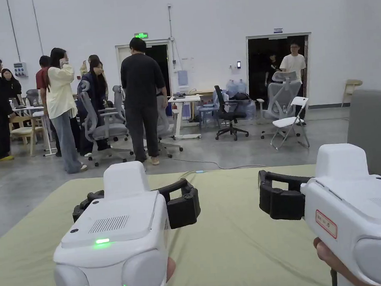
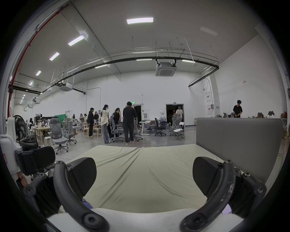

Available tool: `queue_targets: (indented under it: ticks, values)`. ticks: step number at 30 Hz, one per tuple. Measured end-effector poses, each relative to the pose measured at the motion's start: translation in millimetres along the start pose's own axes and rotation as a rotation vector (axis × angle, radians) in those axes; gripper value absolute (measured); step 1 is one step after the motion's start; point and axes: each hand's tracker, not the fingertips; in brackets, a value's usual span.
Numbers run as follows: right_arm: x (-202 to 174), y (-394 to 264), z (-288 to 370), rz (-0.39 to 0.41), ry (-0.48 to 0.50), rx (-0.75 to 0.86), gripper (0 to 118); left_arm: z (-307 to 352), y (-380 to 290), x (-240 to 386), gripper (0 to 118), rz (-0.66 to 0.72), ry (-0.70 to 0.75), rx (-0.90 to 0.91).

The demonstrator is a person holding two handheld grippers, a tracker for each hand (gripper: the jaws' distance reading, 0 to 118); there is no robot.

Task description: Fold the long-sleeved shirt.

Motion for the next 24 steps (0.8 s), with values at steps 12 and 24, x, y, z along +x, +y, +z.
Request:
queue_targets:
  ticks: [12, 24]
  values:
    - [-2.5, -0.2, -0.6, 0.008, 0.001, -0.007, 118, 0.2, 2.1, 1.1, 118, -0.034, -0.012, -0.006]
    - [-1.3, 1.4, -1.0, 0.018, 0.003, -0.004, 118, 0.6, 1.0, -0.6, 118, -0.041, 0.002, 0.014]
